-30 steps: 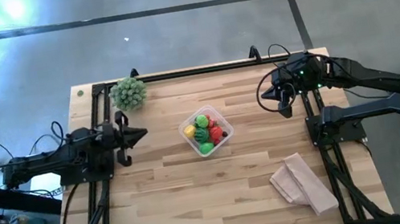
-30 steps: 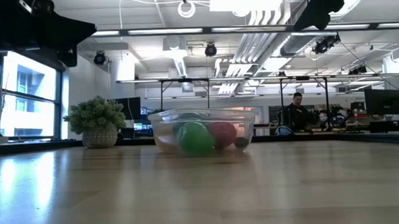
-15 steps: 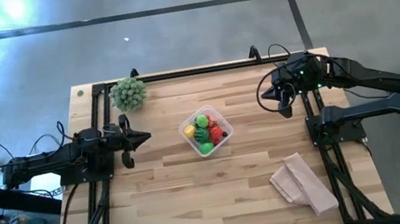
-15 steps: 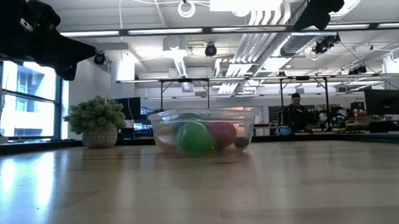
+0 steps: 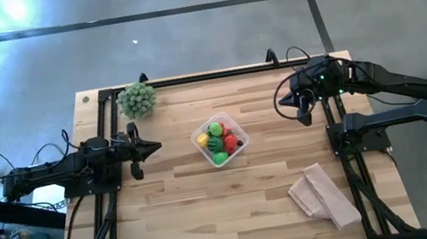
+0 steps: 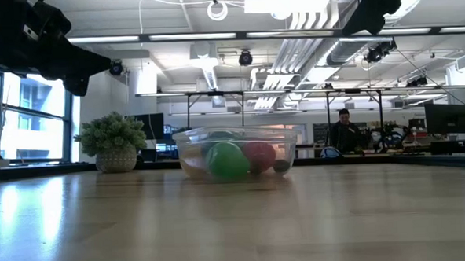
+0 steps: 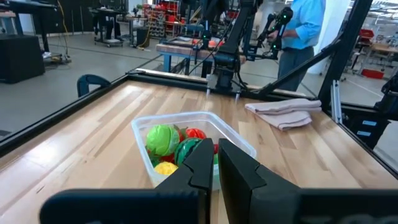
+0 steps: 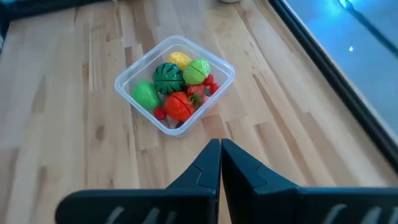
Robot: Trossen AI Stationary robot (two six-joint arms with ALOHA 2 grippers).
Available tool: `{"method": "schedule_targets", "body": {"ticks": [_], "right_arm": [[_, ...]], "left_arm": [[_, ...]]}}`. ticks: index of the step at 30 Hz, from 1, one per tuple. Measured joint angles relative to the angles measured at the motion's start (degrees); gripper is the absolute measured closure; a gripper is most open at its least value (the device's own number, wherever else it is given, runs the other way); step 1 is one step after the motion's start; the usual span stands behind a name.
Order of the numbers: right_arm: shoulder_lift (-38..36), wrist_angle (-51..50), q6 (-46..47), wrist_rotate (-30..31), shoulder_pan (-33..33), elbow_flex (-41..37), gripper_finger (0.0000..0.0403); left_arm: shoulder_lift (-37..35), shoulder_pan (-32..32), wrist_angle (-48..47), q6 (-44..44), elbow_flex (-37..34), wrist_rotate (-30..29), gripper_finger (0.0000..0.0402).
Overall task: Pick and placing Produce into tupperware
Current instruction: Return to Home Position
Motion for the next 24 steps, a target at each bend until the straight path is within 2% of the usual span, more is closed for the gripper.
{"method": "schedule_targets", "body": {"ticks": [4,7,17,21,24], "right_arm": [[0.0,1.0,7.0,0.0,0.0,0.0,0.0399],[0.0,5.5,10.4,0.2,0.0,0.0,0.0399],[-0.3,35.1,10.1,2.8,0.0,0.0,0.0399],[-2.1,40.9,9.7,0.4,0.0,0.2,0.0399],[-5.1,38.1,7.1,0.0,0.0,2.7,0.0399]], "left_arm": [[0.0,0.0,0.0,0.0,0.0,0.0,0.0387],[0.0,0.0,0.0,0.0,0.0,0.0,0.0387],[0.0,0.0,0.0,0.0,0.0,0.0,0.0387],[0.0,0.0,0.0,0.0,0.0,0.0,0.0387],[0.0,0.0,0.0,0.0,0.0,0.0,0.0387]]}}
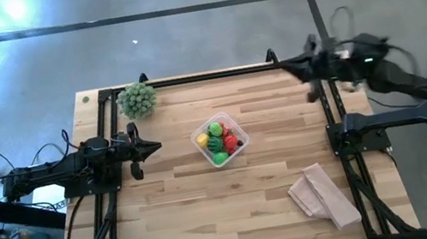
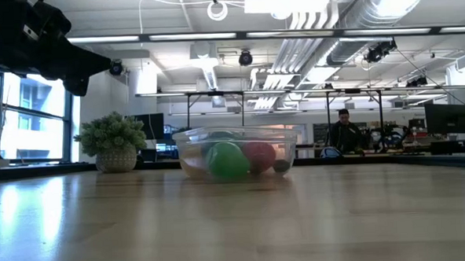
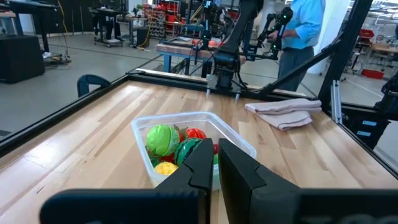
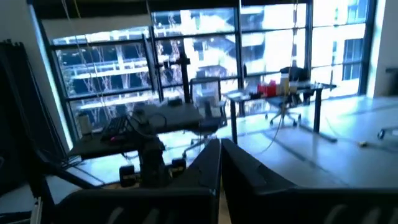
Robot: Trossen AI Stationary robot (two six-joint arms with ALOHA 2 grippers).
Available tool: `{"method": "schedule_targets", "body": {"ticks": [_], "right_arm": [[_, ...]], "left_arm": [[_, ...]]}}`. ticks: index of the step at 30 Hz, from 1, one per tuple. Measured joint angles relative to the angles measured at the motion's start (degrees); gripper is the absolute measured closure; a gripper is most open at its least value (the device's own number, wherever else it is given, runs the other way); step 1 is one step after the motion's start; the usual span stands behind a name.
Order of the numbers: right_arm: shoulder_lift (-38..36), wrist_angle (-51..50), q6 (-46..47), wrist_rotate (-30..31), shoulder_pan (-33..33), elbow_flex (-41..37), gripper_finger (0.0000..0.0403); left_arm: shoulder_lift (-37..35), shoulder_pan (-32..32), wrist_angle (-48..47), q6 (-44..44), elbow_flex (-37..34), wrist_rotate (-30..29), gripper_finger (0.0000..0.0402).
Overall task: Pick and placing Produce into tupperware
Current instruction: Return to Home Position
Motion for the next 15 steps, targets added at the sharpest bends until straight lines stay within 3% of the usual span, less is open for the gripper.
{"method": "schedule_targets", "body": {"ticks": [4,8,12,15], "right_arm": [[-6.3,-6.3,-2.9,2.3,0.0,5.2,0.0399],[-14.1,-8.6,-3.8,4.9,0.0,5.6,0.0399],[-22.0,-11.1,-2.4,8.3,0.0,0.4,0.0399],[-27.0,-3.7,0.5,8.5,0.0,-6.6,0.0399]], "left_arm": [[0.0,0.0,0.0,0.0,0.0,0.0,0.0387],[0.0,0.0,0.0,0.0,0.0,0.0,0.0387],[0.0,0.0,0.0,0.0,0.0,0.0,0.0387],[0.0,0.0,0.0,0.0,0.0,0.0,0.0387]]}}
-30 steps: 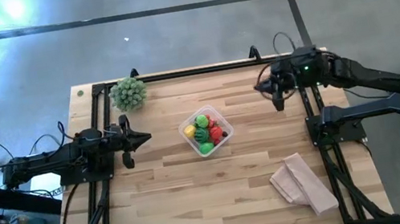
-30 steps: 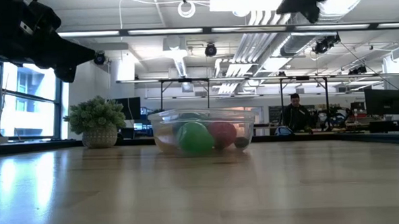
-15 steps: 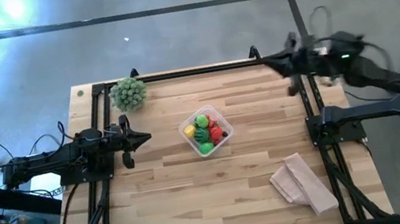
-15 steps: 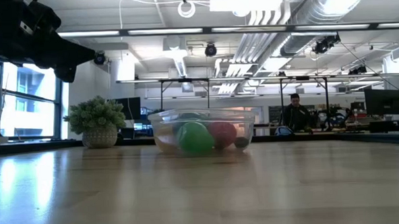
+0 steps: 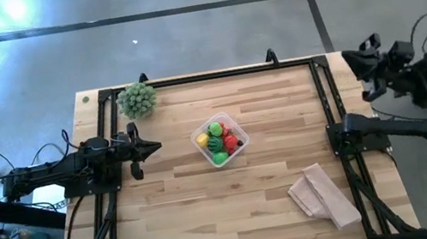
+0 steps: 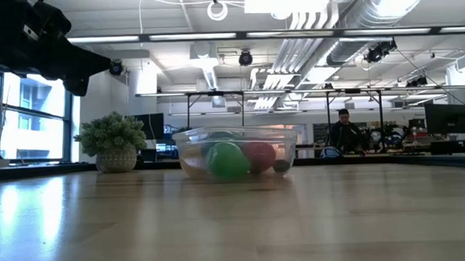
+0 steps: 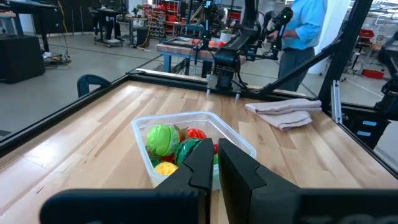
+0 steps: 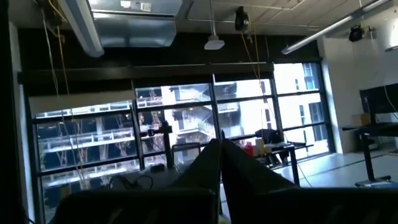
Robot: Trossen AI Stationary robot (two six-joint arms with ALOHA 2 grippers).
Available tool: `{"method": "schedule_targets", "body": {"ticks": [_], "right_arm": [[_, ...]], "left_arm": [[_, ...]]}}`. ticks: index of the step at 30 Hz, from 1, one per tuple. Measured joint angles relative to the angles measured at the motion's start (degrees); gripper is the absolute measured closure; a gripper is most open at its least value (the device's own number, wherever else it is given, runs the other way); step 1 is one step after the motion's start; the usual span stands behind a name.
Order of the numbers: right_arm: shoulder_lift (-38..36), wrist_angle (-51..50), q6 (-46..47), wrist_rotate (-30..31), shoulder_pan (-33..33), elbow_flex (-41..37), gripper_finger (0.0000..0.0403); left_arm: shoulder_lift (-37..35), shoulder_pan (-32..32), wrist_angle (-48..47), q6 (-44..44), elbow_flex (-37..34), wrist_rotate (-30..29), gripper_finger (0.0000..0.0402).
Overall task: Pick and placing Produce into tupperware
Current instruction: Return to Home Position
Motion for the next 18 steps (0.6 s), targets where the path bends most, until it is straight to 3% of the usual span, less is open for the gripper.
{"method": "schedule_targets", "body": {"ticks": [10,18], "right_arm": [[-12.4,17.7,1.9,-1.0,0.0,-25.2,0.0399],[-16.2,13.3,6.6,-2.1,0.0,-34.5,0.0399]], "left_arm": [[0.0,0.0,-0.1,0.0,0.0,0.0,0.0387],[0.0,0.0,-0.2,0.0,0.0,0.0,0.0387]]}}
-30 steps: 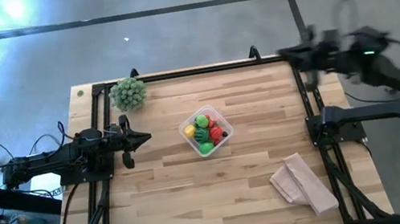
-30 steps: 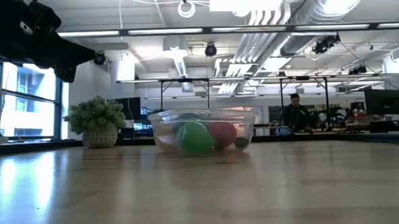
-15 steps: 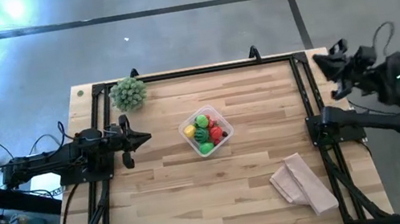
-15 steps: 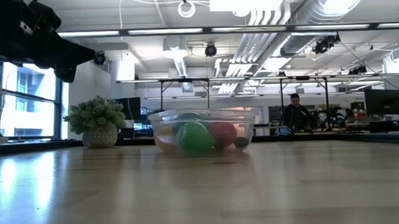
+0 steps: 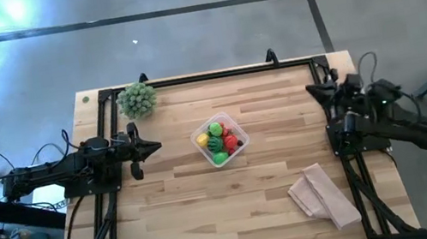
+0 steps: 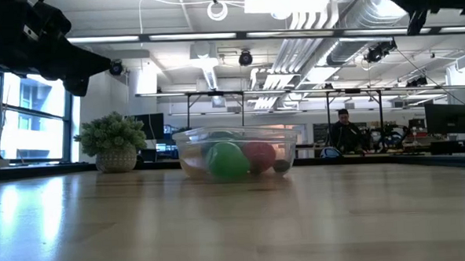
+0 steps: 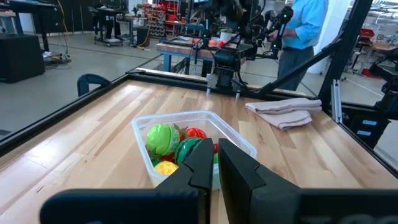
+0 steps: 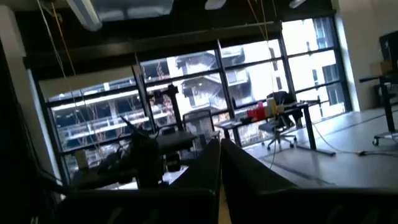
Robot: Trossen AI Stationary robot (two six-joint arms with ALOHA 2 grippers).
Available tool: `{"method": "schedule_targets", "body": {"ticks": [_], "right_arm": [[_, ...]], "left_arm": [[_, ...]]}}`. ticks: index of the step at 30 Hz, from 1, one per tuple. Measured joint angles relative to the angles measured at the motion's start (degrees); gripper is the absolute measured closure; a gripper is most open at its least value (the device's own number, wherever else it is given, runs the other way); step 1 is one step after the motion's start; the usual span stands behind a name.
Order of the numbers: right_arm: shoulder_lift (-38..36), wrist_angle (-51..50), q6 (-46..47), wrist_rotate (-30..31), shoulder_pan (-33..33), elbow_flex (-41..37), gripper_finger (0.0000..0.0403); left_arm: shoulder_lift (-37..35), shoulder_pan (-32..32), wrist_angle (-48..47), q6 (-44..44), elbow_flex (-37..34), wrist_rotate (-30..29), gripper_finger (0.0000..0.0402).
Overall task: Pick and placing Produce into tupperware
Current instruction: Return to Home Position
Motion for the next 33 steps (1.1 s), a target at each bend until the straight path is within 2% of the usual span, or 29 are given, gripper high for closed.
{"method": "schedule_targets", "body": {"ticks": [6,12,22,25,33], "right_arm": [[0.0,-0.2,0.0,-1.9,0.0,-6.6,0.0399],[0.1,4.7,0.8,-1.3,0.0,-13.5,0.0399],[0.0,-3.7,-6.1,-1.2,0.0,-14.7,0.0399],[0.1,-7.0,-5.5,-1.2,0.0,-14.7,0.0399],[0.3,-7.0,-5.5,-1.0,0.0,-14.7,0.0399]], "left_arm": [[0.0,0.0,0.0,0.0,0.0,0.0,0.0387],[0.0,0.0,0.0,0.0,0.0,0.0,0.0387],[0.0,0.0,0.0,0.0,0.0,0.0,0.0387],[0.0,0.0,0.0,0.0,0.0,0.0,0.0387],[0.0,0.0,0.0,0.0,0.0,0.0,0.0387]]}}
